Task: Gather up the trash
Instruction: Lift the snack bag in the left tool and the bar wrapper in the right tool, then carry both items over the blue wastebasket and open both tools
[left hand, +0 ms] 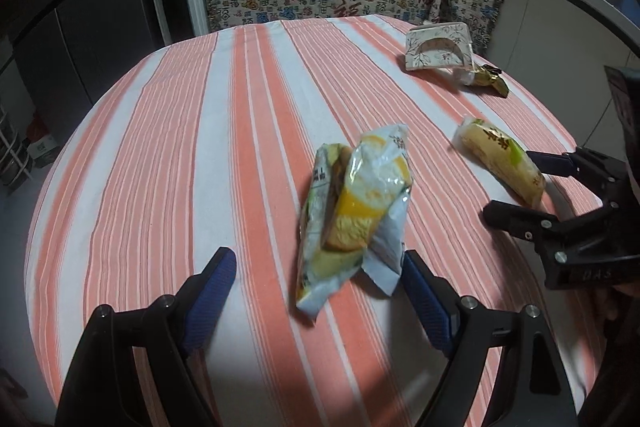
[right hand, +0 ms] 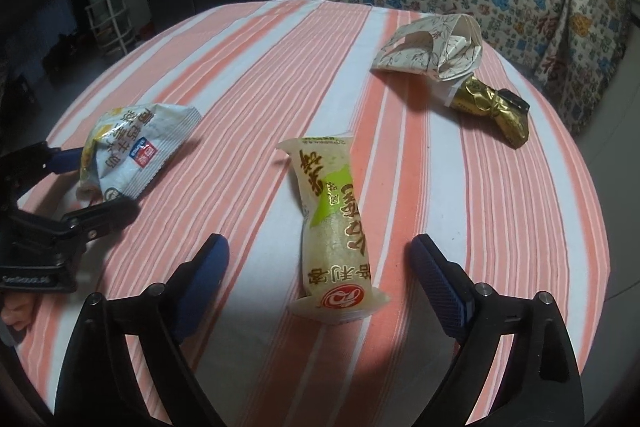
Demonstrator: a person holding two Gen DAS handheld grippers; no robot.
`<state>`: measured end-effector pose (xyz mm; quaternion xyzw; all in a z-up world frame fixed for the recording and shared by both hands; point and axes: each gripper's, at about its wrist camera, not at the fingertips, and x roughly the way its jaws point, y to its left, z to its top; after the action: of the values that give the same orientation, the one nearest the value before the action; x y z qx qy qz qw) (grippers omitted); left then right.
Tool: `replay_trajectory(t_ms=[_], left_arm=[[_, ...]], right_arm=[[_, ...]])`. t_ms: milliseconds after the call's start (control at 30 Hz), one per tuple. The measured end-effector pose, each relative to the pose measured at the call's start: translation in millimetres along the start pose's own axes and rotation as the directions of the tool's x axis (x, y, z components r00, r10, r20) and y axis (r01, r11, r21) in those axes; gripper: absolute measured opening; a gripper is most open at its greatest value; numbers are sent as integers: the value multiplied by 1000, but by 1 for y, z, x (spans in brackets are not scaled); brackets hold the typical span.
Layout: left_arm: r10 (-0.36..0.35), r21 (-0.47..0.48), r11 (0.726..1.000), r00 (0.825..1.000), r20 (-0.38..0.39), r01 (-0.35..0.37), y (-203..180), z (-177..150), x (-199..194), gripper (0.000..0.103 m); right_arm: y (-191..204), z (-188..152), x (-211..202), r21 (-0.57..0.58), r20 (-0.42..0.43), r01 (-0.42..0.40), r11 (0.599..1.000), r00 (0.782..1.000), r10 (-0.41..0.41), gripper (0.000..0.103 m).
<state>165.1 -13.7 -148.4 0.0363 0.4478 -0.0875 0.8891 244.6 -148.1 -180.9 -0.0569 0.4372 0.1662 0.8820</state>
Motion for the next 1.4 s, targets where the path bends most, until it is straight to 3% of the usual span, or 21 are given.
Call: replay_trajectory(t_ms=[167,233,300,367,467,533,600,633,667,700,833,1133,1300,1400], left_arm=[[-11,29,999,999,-31,12,-6,10,1,85],[-39,47,998,999,-17,40,-8,18,-5,85],[-68,57,996,997,-22,70,-11,26,-7,85],[-88,64,994,995,-55,92,-14,31,-1,85],[-46,88,995,996,-82,53,-19,34,8,83],[-30,94,995,997,-66,36,-21,37,5,83],[-57,84,995,998,-39,60,-21,40,-4,76],[-68,86,994,997,-31,70,-23,41,-8,63],[-66,94,993,997,-30,69,-26,43,-10,42],[-54,104,993,998,-36,58,-27,42,-11,31],[-47,97,994,999,-14,48,-31,40,-16,22],[-160,39,987,987,28,158,-65,45,-38,20],[-239,67,969,970,49,236,-115,55,-47,20],[-316,70,947,948,45,313,-153,63,-47,20]], right_arm=[[1,0,1,-11,-7,-33,999,999,33,98],[-2,4,-1,-33,-41,-52,998,998,51,93],[-10,13,-7,-22,-69,-85,996,994,83,79],[-15,25,-13,-14,-85,-112,994,990,110,79],[-12,39,-8,-45,-158,-107,993,983,99,78],[-11,45,-2,-45,-185,-110,993,978,100,70],[-14,47,4,-27,-212,-123,992,971,115,52],[-15,48,5,-18,-223,-134,991,967,127,46],[-16,47,5,-18,-224,-141,990,965,134,28],[-16,45,2,-23,-221,-137,990,967,128,14],[-22,40,-25,-15,-166,-126,992,979,122,13],[-70,19,-76,92,-78,-135,987,987,142,13],[-113,2,-109,167,-43,-99,981,993,107,14],[-146,-13,-134,208,-27,-63,976,997,70,14]])
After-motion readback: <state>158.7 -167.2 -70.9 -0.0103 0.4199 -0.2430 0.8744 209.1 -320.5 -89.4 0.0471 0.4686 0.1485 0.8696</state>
